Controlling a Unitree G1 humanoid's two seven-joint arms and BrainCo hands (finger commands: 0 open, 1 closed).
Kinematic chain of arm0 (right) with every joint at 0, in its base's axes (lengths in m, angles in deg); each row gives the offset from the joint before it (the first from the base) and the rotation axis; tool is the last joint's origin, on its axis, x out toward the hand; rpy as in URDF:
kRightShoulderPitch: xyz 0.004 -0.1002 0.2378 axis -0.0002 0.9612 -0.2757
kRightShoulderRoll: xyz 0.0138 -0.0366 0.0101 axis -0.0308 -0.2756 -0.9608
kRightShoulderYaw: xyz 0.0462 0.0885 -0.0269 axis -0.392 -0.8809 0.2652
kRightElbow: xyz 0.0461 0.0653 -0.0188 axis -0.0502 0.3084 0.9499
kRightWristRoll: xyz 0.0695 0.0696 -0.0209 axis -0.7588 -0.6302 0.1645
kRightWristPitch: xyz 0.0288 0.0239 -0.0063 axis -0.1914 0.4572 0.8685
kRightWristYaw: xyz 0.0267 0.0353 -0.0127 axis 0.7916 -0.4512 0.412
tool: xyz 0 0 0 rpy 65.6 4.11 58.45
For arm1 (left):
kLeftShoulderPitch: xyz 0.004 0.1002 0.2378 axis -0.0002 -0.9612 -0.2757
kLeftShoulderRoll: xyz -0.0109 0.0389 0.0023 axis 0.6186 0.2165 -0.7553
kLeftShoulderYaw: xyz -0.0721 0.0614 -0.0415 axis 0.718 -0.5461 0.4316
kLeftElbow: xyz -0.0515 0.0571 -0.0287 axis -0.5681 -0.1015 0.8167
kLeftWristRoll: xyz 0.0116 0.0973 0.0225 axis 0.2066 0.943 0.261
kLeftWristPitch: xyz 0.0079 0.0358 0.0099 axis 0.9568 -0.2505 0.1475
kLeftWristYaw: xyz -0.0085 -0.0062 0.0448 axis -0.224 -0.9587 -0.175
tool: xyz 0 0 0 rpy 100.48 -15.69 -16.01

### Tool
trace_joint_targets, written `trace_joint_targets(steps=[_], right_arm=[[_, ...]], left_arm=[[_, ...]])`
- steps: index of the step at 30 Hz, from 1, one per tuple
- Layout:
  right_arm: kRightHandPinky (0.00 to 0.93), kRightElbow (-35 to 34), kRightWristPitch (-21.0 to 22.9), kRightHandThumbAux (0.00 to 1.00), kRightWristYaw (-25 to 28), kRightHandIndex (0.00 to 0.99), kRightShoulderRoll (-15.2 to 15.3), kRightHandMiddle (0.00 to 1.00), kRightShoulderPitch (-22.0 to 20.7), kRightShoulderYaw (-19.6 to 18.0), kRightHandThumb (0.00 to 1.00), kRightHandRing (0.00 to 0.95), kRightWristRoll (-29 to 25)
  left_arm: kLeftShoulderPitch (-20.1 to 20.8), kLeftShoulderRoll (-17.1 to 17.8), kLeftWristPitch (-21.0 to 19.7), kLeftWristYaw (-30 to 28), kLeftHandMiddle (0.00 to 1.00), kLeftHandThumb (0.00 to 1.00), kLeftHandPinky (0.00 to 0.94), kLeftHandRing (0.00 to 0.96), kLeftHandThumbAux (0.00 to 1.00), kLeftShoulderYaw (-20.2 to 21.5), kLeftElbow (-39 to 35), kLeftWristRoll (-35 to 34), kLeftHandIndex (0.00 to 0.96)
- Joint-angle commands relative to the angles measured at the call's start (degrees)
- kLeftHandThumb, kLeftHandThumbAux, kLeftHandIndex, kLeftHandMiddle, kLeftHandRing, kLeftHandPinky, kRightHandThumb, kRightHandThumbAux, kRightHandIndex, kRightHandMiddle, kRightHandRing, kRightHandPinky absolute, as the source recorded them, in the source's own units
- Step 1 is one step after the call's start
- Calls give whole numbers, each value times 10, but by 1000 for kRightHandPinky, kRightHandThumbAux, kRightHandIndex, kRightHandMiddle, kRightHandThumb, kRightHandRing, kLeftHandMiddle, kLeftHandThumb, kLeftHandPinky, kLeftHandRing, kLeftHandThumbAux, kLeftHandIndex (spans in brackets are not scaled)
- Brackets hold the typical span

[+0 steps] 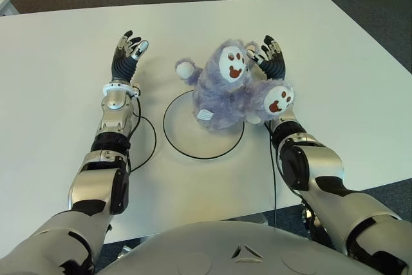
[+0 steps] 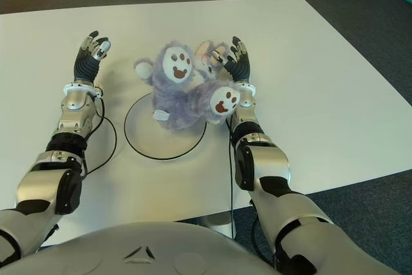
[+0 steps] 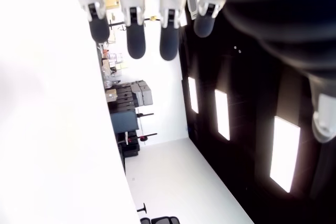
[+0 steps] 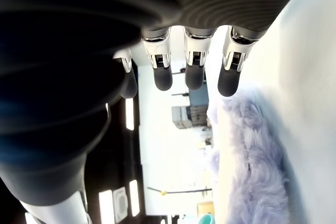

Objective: Put the doll into the plate.

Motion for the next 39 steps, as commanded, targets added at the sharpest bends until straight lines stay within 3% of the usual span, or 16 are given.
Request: trace_joint_targets(steps=[1, 24, 39], right_arm=[[107, 34, 33, 782, -5, 99, -12, 53, 60, -1, 103, 53, 2], [99, 34, 35, 787, -4, 93, -11, 53, 60, 2, 115, 51, 3], [103, 34, 32, 784, 0, 99, -10, 55, 62, 1, 120, 53, 2]], left_arm=[[8, -7, 9, 4, 168, 0, 50, 141, 462, 6, 31, -9, 9], [22, -22, 43, -6, 168, 0, 116, 163, 439, 13, 133, -21, 4], [16, -32, 63, -3, 157, 0, 61, 137, 430, 11, 169, -21, 11]])
